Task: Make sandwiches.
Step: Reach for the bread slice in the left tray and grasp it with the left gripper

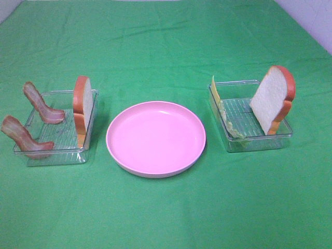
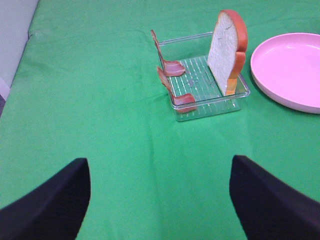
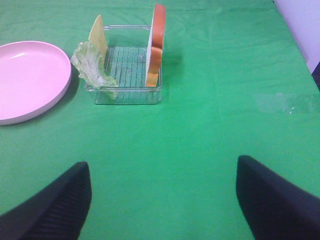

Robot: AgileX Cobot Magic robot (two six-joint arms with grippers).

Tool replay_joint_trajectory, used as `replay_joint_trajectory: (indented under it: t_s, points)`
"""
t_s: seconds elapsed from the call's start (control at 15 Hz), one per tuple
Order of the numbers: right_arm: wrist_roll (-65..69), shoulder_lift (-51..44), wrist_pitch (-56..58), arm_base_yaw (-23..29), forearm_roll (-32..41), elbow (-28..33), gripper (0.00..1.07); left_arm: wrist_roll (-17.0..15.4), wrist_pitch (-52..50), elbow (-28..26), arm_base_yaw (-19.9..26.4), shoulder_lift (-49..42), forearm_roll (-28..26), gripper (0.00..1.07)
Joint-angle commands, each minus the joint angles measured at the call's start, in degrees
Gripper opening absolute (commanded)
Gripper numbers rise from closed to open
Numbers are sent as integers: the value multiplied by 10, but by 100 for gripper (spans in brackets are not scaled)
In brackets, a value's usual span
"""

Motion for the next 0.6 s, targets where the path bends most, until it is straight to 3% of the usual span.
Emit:
replay_joint_trajectory:
  t_s: [0.07, 0.6]
  points:
    - [-3, -7, -7, -3, -2, 1, 76, 0, -2, -1, 2, -11, -1, 74]
    - [-3, -7, -7, -3, -2, 1, 76, 0, -5, -2, 2, -3, 0, 74]
